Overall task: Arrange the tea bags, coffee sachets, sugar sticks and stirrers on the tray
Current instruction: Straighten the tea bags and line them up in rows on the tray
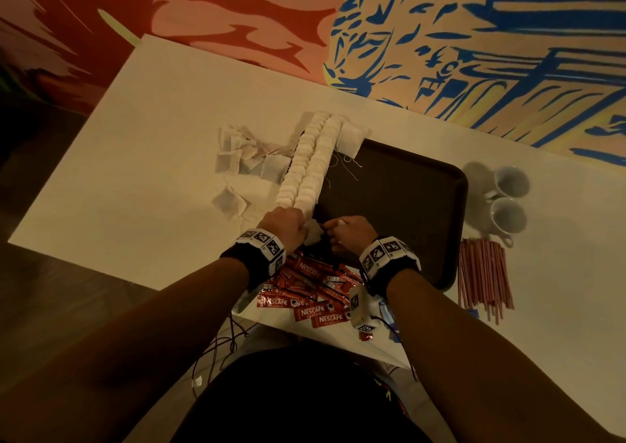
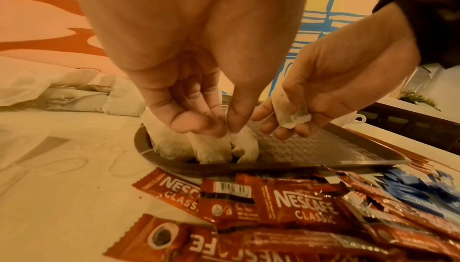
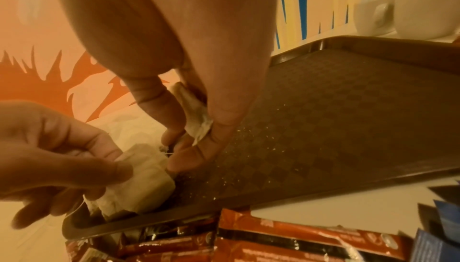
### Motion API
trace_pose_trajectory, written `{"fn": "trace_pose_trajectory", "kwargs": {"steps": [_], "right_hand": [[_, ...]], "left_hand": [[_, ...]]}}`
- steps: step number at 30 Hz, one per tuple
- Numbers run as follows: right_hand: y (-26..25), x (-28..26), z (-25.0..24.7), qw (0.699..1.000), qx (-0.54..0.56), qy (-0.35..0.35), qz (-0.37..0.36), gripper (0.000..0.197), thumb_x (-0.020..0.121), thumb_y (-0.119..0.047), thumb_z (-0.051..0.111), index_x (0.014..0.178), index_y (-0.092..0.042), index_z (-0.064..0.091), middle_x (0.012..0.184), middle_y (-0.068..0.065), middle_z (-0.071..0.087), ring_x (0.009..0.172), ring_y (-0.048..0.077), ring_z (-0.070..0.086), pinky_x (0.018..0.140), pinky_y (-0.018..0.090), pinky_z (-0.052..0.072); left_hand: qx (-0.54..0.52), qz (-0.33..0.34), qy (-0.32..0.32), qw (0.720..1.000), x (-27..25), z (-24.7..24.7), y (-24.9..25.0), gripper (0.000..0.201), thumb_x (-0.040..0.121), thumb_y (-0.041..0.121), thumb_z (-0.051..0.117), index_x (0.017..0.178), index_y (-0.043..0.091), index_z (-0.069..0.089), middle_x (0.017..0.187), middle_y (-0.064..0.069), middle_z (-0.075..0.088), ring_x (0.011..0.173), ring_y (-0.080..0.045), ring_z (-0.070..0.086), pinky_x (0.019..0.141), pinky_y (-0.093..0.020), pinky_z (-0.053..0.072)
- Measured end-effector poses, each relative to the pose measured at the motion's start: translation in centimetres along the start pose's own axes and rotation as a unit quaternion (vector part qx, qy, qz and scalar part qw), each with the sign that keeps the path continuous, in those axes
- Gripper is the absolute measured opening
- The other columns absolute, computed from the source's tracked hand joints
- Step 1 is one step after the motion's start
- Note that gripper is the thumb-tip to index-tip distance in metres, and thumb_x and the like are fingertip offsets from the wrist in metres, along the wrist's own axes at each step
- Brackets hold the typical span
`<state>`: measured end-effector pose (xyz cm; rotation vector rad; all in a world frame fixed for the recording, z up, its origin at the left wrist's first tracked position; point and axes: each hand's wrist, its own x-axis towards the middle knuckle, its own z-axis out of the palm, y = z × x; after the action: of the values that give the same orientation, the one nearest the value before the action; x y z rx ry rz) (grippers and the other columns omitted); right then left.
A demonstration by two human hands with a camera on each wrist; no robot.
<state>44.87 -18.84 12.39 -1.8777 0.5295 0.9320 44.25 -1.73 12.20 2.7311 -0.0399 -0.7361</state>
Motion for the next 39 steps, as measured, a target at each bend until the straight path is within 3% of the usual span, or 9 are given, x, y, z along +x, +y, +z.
{"fn": "trace_pose_trajectory", "kwargs": {"steps": [7,12,17,20,22,26,30,34,39], "right_hand": [[0.0,0.1,-0.4,0.996,0.085,-0.019,0.033,0.038,0.096,0.008,0.045,0.121,-0.010,0.068,0.128,0.014,0.063,0.106,0.023,0.067,0.099,0.039,0.056],[0.1,-0.1,-0.7,0.989,0.147,0.007,0.026,0.040,0.093,0.012,0.053,0.125,-0.009,0.063,0.122,0.015,0.058,0.105,0.029,0.064,0.092,0.041,0.059],[0.2,-0.5,-1.1,0.988,0.150,-0.010,0.016,0.043,0.089,0.015,0.060,0.123,-0.011,0.061,0.131,0.015,0.061,0.119,0.032,0.061,0.075,0.031,0.060],[0.3,-0.5,-1.2,0.986,0.164,-0.021,0.004,0.044,0.088,0.014,0.064,0.125,-0.008,0.061,0.129,0.015,0.064,0.116,0.031,0.064,0.068,0.025,0.060],[0.3,-0.6,-1.2,0.985,0.172,-0.024,-0.008,0.045,0.086,0.010,0.069,0.127,-0.007,0.061,0.126,0.014,0.066,0.113,0.029,0.067,0.078,0.029,0.062],[0.4,-0.8,-1.1,0.984,0.176,-0.016,-0.026,0.051,0.080,0.002,0.078,0.124,-0.017,0.064,0.122,0.008,0.069,0.111,0.026,0.067,0.097,0.044,0.056],[-0.3,-1.1,-1.4,0.959,0.283,-0.033,0.000,0.037,0.088,0.014,0.061,0.118,-0.008,0.063,0.113,0.013,0.067,0.094,0.024,0.070,0.072,0.032,0.061],[-0.7,-1.1,-1.6,0.938,0.341,-0.031,0.052,0.032,0.095,0.006,0.058,0.124,-0.005,0.062,0.123,0.018,0.066,0.098,0.028,0.069,0.073,0.039,0.060],[-0.7,-1.2,-1.9,0.937,0.335,-0.049,0.082,0.021,0.096,-0.006,0.063,0.116,-0.004,0.069,0.105,0.015,0.072,0.093,0.027,0.070,0.088,0.041,0.059]], "left_hand": [[0.022,-0.015,-0.023,0.999,0.4,-0.1,-0.5,0.030,0.091,0.044,0.060,0.104,0.018,0.066,0.109,-0.006,0.065,0.097,-0.027,0.063,0.080,-0.035,0.052],[0.009,-0.036,-0.002,0.999,0.1,-0.9,-0.3,0.035,0.091,0.045,0.059,0.116,0.019,0.058,0.113,-0.005,0.062,0.101,-0.026,0.061,0.080,-0.034,0.048],[-0.095,0.024,0.030,0.995,0.5,-1.5,-0.4,0.036,0.091,0.045,0.062,0.118,0.023,0.055,0.115,0.002,0.059,0.105,-0.020,0.058,0.083,-0.030,0.040],[-0.201,0.031,-0.029,0.979,1.0,-1.7,0.2,0.052,0.081,0.067,0.062,0.114,0.028,0.063,0.111,0.008,0.063,0.101,-0.014,0.061,0.086,-0.028,0.045],[-0.228,0.029,-0.099,0.968,0.9,-2.2,0.7,0.069,0.070,0.080,0.061,0.116,0.029,0.064,0.115,0.008,0.066,0.105,-0.012,0.062,0.092,-0.031,0.049],[-0.276,0.041,-0.153,0.948,0.9,-2.2,1.3,0.047,0.080,0.053,0.077,0.114,0.023,0.064,0.103,0.004,0.071,0.096,-0.014,0.067,0.081,-0.030,0.054],[-0.335,0.048,-0.116,0.934,0.7,-1.5,1.3,0.061,0.076,0.034,0.085,0.127,0.023,0.053,0.102,-0.002,0.070,0.087,-0.012,0.066,0.078,-0.029,0.055],[-0.375,0.112,-0.101,0.915,0.3,-0.9,1.2,0.082,0.067,0.022,0.090,0.133,0.029,0.041,0.113,0.000,0.061,0.085,-0.019,0.066,0.078,-0.031,0.056],[-0.277,0.140,-0.011,0.951,0.1,-0.8,1.5,0.030,0.082,0.023,0.079,0.106,0.025,0.062,0.105,0.007,0.059,0.089,-0.012,0.060,0.072,-0.012,0.043]]}}
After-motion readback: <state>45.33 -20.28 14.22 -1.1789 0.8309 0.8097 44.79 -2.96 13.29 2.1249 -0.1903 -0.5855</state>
